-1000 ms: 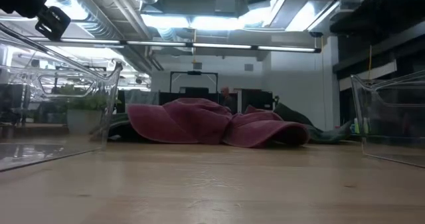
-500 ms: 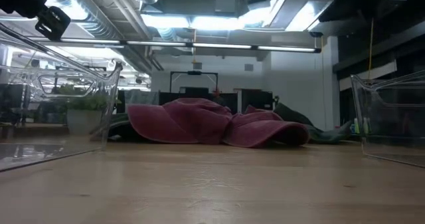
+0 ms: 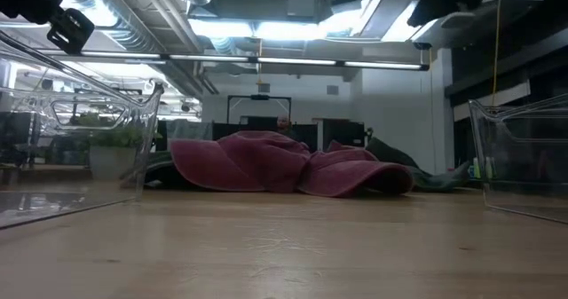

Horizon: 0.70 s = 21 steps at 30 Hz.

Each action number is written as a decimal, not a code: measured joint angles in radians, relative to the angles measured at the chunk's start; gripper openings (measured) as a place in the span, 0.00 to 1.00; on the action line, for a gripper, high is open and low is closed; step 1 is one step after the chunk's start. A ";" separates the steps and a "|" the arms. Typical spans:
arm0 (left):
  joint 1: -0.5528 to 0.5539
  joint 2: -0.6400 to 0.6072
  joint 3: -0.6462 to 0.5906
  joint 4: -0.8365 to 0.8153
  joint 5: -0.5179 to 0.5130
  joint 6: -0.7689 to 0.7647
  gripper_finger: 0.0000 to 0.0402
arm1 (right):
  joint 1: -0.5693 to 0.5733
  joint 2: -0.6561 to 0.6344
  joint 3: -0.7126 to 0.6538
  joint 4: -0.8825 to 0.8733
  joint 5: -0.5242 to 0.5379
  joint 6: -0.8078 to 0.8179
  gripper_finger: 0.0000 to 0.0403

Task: Pick & Place hat
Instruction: Put the right red cap into the right transparent bin

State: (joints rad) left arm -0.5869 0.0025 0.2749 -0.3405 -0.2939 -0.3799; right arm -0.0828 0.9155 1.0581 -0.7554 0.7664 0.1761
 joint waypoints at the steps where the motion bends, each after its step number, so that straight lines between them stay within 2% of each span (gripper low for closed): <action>1: 0.000 0.000 0.000 0.000 0.000 0.000 0.03 | -0.011 0.018 0.019 -0.014 -0.016 0.001 0.29; 9: 0.000 0.000 0.000 0.000 0.000 0.000 0.03 | -0.107 0.148 0.152 -0.161 -0.099 0.062 0.37; 14: 0.000 0.000 0.000 0.000 0.000 0.000 0.02 | -0.193 0.223 0.213 -0.249 -0.180 0.130 0.38; 21: 0.000 0.000 0.000 0.000 0.000 0.000 0.03 | -0.260 0.302 0.244 -0.280 -0.297 0.109 0.38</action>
State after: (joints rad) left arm -0.5869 0.0025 0.2745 -0.3405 -0.2939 -0.3798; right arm -0.3427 1.2175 1.3018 -1.0355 0.4691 0.2846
